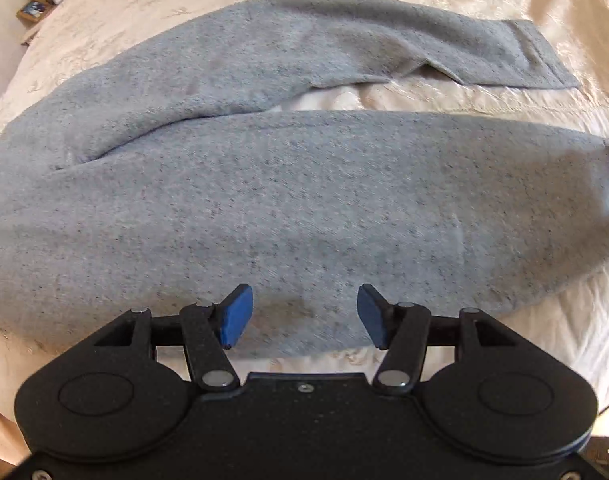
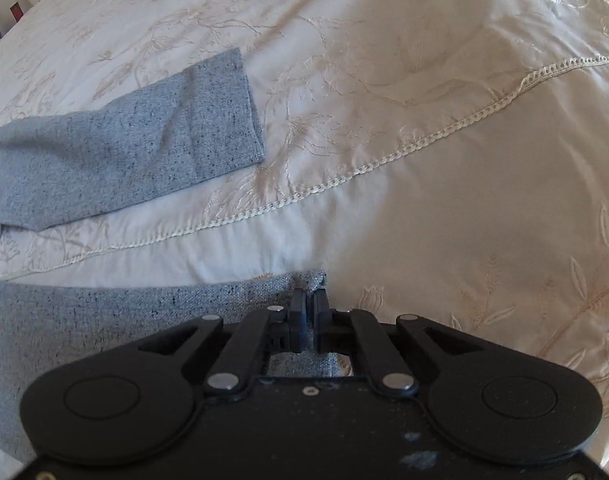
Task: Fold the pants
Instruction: 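Close the right gripper on the trouser leg hems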
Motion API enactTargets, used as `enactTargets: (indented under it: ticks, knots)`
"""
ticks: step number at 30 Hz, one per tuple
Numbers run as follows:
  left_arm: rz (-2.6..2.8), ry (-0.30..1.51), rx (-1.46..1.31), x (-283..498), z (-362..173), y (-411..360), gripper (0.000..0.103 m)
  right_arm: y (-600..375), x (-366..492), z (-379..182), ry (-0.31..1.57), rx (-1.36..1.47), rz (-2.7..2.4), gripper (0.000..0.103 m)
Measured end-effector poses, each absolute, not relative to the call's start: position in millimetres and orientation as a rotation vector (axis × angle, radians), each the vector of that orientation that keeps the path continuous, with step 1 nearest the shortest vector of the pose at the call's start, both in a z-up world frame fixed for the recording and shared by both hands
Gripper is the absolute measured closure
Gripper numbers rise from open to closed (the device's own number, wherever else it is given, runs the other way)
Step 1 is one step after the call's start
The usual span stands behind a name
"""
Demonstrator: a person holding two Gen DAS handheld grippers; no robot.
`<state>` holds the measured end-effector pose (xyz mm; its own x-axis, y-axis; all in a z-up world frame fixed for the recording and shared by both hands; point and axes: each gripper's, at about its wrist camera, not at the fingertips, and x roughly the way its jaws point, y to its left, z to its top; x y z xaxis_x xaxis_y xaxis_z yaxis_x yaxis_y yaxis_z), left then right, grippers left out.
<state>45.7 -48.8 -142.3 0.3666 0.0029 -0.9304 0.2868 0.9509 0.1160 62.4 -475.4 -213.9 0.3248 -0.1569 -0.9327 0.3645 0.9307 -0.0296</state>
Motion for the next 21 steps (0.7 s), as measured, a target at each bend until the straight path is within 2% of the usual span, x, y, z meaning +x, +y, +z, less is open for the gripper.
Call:
enactTargets:
  ticks: [2,6,9,14,16,19,21]
  knots:
    - [-0.130,1.184,0.244,55,-146,-38,0.041,-469,60,-215,1.188,0.174,-0.357,0.098]
    - [-0.104,1.232,0.216,63,-163,-25,0.041,-453,51,-184,1.081,0.091,-0.470,0.082]
    - [-0.127,1.257,0.252,56,-175,-19,0.038,-426,36,-167,1.041,0.140,-0.326,0.076]
    - [-0.134,1.270,0.277,46,-175,17,0.036,-385,2,-194,1.181,0.172,-0.203,0.077]
    - [-0.080,1.291,0.293,48,-175,40,0.036,-385,-11,-208,1.241,0.120,-0.285,0.083]
    - [-0.007,1.323,0.291,60,-168,78,0.036,-409,-31,-212,1.242,0.259,-0.389,0.101]
    - [0.025,1.326,0.294,71,-159,97,0.038,-410,-25,-205,1.255,0.264,-0.460,0.102]
